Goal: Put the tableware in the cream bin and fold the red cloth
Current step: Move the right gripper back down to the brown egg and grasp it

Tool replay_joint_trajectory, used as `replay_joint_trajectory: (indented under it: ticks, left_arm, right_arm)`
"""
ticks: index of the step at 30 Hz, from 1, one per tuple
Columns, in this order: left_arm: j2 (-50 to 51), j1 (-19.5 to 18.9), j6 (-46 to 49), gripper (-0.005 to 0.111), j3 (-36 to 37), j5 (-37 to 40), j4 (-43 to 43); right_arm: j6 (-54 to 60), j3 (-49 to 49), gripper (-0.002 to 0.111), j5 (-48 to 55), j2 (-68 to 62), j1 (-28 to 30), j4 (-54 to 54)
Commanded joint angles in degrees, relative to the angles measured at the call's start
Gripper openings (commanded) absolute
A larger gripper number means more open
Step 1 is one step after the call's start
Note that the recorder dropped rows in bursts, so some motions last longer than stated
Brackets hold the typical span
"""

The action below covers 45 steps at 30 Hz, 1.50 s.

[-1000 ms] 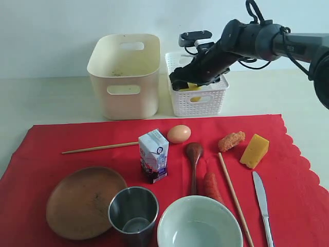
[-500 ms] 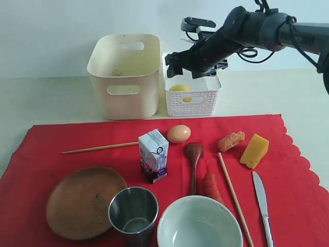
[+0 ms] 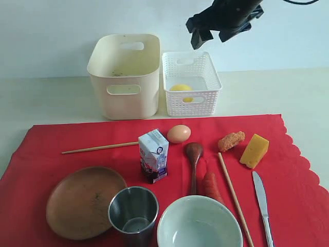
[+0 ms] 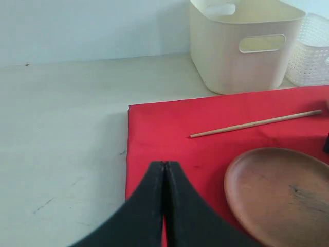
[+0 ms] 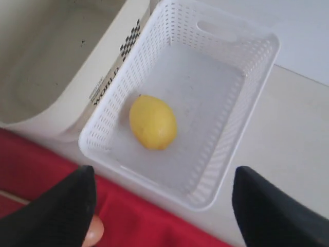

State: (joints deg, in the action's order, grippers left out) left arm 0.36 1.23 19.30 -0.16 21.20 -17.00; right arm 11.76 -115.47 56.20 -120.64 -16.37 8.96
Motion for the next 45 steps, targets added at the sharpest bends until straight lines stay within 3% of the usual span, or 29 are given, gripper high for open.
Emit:
replay_joint_trajectory:
  ticks: [1, 16, 29, 38, 45]
  left_arm:
    - [-0.4, -0.2, -0.1, 0.000, 0.2, -0.2, -0.1]
    - [-0.4, -0.2, -0.1, 0.000, 0.2, -0.2, -0.1]
    - [-0.4, -0.2, -0.1, 0.000, 0.2, -0.2, -0.1]
    - [-0.4, -0.2, -0.1, 0.000, 0.2, -0.2, -0.1]
    - [-0.4, -0.2, -0.1, 0.000, 0.2, -0.2, -0.1]
  right_arm:
    - [-0.1, -0.3, 0.070, 5.5, 3.8, 0.1, -2.1]
    - [1.2, 0.0, 0.070, 13.8, 9.4, 0.1, -2.4]
    - [8.4, 12.4, 0.070, 13.8, 12.9, 0.1, -2.3]
    - [31.9, 20.9, 0.070, 10.2, 12.4, 0.1, 12.7]
    - [46.3, 21.9, 0.070, 9.6, 8.6, 0.1, 19.6]
